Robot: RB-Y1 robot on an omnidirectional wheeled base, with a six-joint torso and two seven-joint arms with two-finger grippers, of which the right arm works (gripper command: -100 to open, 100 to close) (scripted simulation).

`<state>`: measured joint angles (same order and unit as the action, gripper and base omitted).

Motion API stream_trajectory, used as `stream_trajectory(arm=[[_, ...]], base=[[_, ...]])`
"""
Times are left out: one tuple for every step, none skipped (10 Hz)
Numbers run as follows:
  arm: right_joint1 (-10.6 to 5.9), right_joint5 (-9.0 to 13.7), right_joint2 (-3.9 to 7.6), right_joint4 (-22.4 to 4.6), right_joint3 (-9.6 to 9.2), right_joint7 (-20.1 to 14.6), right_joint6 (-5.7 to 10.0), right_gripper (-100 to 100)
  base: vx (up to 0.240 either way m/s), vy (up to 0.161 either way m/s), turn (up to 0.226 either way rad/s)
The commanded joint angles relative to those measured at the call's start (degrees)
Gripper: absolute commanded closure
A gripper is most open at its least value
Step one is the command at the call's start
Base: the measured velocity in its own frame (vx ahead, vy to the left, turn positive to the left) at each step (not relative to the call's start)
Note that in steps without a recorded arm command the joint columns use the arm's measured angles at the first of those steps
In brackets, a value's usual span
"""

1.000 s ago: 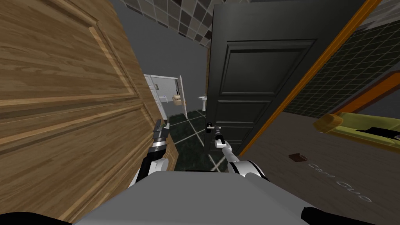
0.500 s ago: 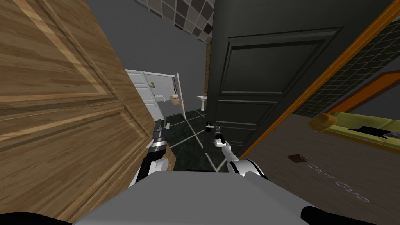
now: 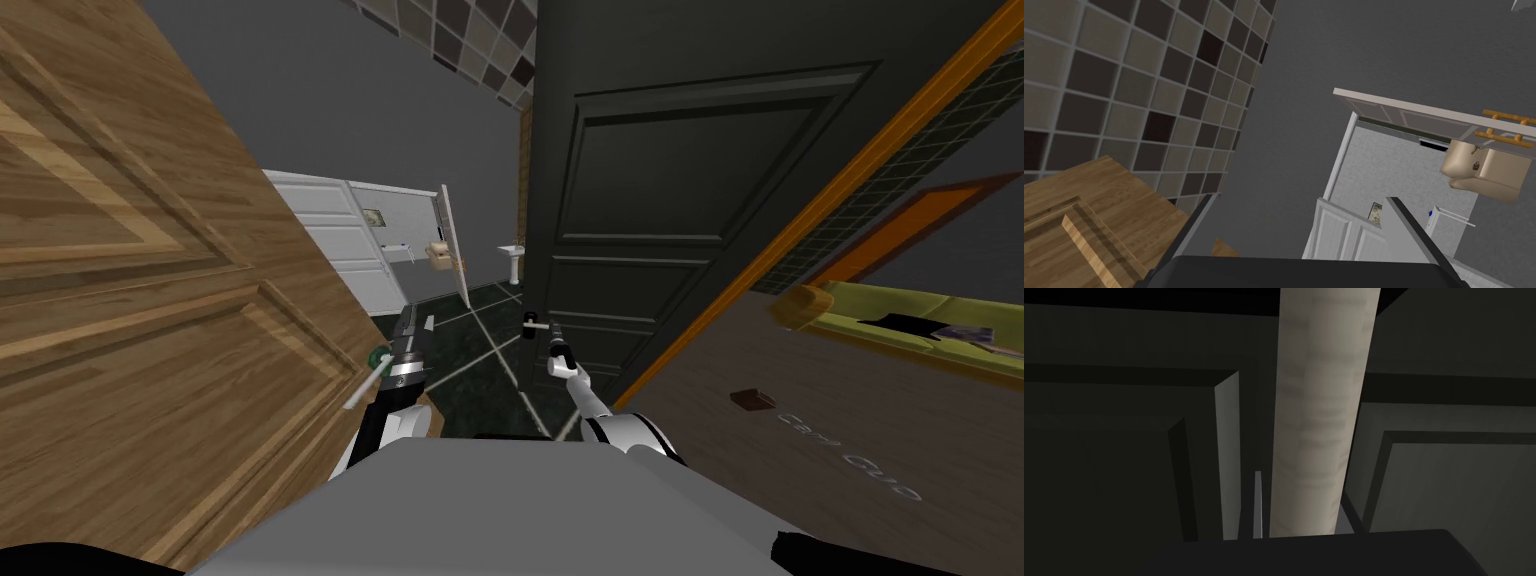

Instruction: Push the door open

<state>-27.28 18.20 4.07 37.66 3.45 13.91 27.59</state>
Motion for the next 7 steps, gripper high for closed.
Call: stream_trajectory(arm=[[-0.91,1.7,1.03,-1.2,0.37,1.5,1.3,100],[-0.91,1.7,1.03,-1.2,0.37,1.5,1.3,100],[-0.94,3.2,0.74,-1.2,0.3,3.2,1.6,100],[-0.96,4.0,0.6,-1.2,0.27,4.0,1.74,100],[-0.99,5.5,0.25,-1.1,0.2,5.6,2.04,100],[-1.01,6.2,0.06,-1.1,0.16,6.5,2.19,100],[-1.04,7.7,-0.34,-1.1,0.09,8.1,2.49,100]], base=[[0.142,0.025,-0.086],[0.088,0.023,0.014],[0.091,0.001,-0.073],[0.111,0.012,-0.107],[0.14,0.046,-0.118],[0.152,0.035,-0.086],[0.158,0.05,-0.112]])
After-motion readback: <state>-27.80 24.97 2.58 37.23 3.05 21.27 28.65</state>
